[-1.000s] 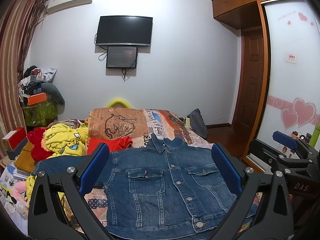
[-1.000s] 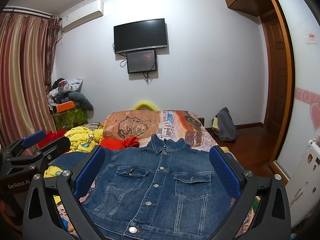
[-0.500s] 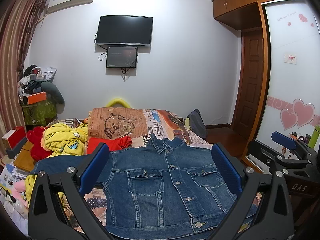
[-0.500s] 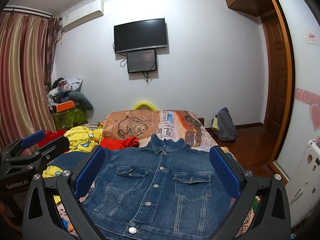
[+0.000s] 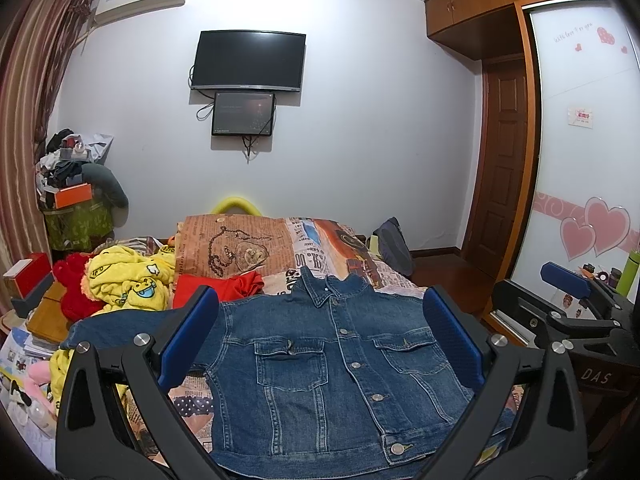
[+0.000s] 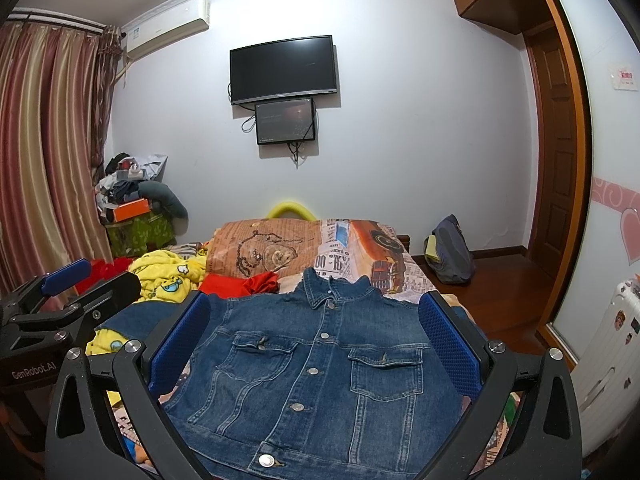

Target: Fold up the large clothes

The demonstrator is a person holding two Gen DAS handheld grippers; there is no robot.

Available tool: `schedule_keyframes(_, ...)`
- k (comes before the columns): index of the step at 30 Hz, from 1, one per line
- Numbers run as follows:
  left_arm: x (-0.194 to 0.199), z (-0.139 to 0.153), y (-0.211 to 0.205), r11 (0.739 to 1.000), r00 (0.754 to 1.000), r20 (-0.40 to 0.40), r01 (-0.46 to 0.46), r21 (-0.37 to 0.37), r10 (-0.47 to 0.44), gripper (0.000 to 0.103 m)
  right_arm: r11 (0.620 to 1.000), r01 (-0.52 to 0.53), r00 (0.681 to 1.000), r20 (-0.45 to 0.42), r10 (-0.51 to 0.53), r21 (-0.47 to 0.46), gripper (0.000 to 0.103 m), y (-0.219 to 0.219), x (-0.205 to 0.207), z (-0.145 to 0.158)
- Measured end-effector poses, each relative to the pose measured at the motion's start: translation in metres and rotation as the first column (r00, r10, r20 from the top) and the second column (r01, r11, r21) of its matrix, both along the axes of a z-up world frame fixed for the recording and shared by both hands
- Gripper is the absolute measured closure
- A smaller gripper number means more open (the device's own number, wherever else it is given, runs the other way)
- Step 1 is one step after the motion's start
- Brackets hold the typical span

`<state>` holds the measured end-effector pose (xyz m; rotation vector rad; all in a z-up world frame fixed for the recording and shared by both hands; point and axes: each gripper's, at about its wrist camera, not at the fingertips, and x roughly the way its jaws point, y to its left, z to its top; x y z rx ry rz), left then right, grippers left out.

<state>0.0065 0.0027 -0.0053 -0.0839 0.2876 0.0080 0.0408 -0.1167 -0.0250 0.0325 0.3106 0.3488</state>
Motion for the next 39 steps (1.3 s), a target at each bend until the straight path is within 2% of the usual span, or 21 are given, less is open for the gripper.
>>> schedule_keyframes(17,0.006,-0.009,0.011,1.0,1.0,-0.018,-0.014,-0.027,0.014,0.0,1.0,-0.008,1.0,-0.026,0.007,-0.019,0.0,0.008,0.006,-0.003)
schedule_keyframes(25,0.026,-0.016,0.036,0.998,0.998,-0.044,-0.042,-0.049,0.04,0.0,0.999,-0.044,0.997,-0.067,0.042,-0.026,0.0,0.021,0.029,-0.01)
schedule_keyframes(30,0.05,-0.022,0.082,0.99,0.988,-0.093,-0.131,-0.055,0.126,0.0,0.997,-0.076,0.992,-0.106,0.073,-0.028,0.0,0.032,0.058,-0.018)
schedule_keyframes(34,0.071,-0.032,0.136,0.977,0.972,-0.15,-0.197,-0.086,0.182,0.0,0.997,-0.08,0.983,-0.167,0.076,-0.018,0.0,0.039,0.092,-0.028)
schedule_keyframes(39,0.099,-0.06,0.216,0.95,0.928,-0.293,-0.28,-0.138,0.231,0.0,0.997,-0.074,0.966,-0.249,0.069,-0.011,0.0,0.049,0.139,-0.045)
